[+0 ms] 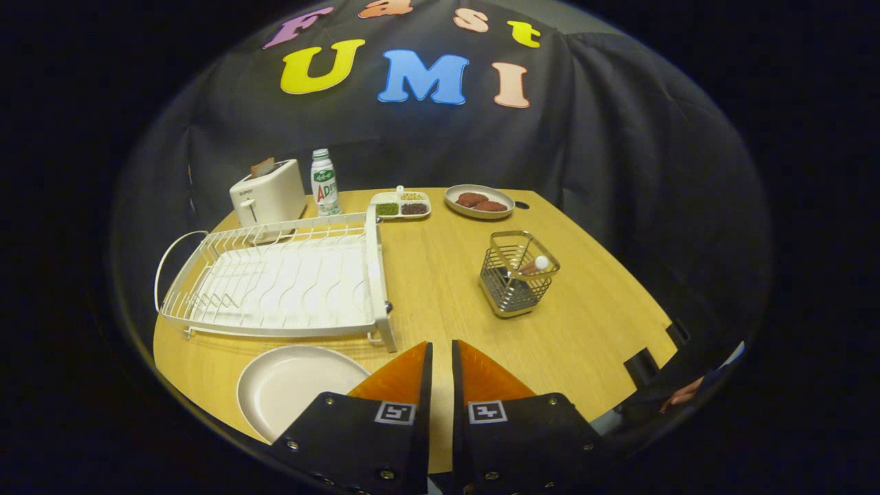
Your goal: Take the plate from the dish rack, then take the spoon from the basket and place it into the plate.
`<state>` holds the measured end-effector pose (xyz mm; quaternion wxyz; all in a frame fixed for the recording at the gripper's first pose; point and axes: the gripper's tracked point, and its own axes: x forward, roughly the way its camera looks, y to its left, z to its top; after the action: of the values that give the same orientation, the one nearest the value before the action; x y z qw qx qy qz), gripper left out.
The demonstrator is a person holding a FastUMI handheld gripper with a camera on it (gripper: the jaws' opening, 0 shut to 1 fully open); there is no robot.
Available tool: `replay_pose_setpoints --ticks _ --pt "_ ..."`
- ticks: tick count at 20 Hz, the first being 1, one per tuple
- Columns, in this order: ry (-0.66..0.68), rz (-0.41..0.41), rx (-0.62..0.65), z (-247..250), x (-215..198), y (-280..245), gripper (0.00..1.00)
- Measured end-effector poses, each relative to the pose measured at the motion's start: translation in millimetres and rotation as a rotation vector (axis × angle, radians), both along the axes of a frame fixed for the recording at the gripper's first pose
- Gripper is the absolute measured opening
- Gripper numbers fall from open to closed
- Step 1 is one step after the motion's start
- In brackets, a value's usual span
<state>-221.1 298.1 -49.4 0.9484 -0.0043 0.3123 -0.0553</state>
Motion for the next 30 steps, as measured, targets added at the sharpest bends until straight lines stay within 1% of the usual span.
replay_pose_setpoints --ticks 5,7,10,13,15,17,23,30 --pt "-0.031 -0.099 -0.043 18.8 26.5 -39.4 0.14" --pt "-0.031 -0.136 -0.044 20.3 35.5 -51.9 0.14" --pt "-0.024 -0.186 -0.034 17.2 48.7 -69.7 0.17" --pt "-0.02 -0.217 -0.036 15.5 59.5 -83.4 0.17" --pt "-0.013 -0.222 -0.019 12.1 65.4 -86.4 0.18" --pt "-0.041 -0.221 -0.003 16.8 72.5 -85.1 0.18" --pt "-0.025 -0.175 0.004 12.9 77.2 -68.5 0.18" --pt "-0.016 -0.19 0.015 5.1 90.2 -83.5 0.18"
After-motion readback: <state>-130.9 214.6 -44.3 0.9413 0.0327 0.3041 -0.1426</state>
